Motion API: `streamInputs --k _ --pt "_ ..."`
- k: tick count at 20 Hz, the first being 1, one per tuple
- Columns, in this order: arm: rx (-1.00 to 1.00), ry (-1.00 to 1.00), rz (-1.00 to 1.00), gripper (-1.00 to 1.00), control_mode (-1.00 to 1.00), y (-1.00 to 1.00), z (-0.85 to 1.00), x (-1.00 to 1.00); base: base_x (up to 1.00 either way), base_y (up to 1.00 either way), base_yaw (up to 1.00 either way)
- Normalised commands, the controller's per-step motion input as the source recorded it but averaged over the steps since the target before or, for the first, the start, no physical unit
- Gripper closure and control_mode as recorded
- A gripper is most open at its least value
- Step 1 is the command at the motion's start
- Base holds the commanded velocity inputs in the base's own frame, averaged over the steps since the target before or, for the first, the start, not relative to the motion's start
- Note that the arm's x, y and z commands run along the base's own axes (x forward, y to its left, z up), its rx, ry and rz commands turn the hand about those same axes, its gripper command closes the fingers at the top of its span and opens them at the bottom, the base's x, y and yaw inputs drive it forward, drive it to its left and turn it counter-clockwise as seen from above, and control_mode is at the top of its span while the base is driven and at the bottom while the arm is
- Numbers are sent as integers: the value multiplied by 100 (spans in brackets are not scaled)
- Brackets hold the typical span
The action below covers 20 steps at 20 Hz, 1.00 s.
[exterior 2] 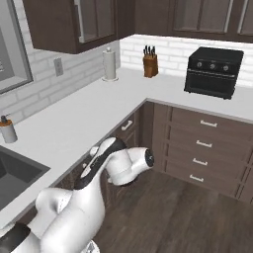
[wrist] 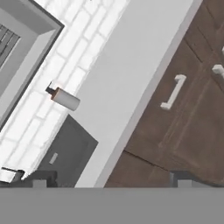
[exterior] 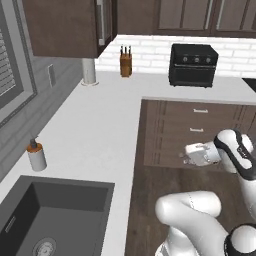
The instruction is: Take a straw from the drawer in front and place it inside the glass cup on the dining counter.
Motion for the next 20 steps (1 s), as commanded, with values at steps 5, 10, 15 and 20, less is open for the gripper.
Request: streamInputs --k 5,10,15,20 --pt "20 28 -3 -100 -100 6 -43 23 0 0 0" --pt "2 25 -3 -100 -100 30 -59 28 0 0 0" --pt "0 15 -3 -100 -100 47 -61 29 0 0 0" --pt "2 2 -5 -100 -100 51 -42 17 0 0 0"
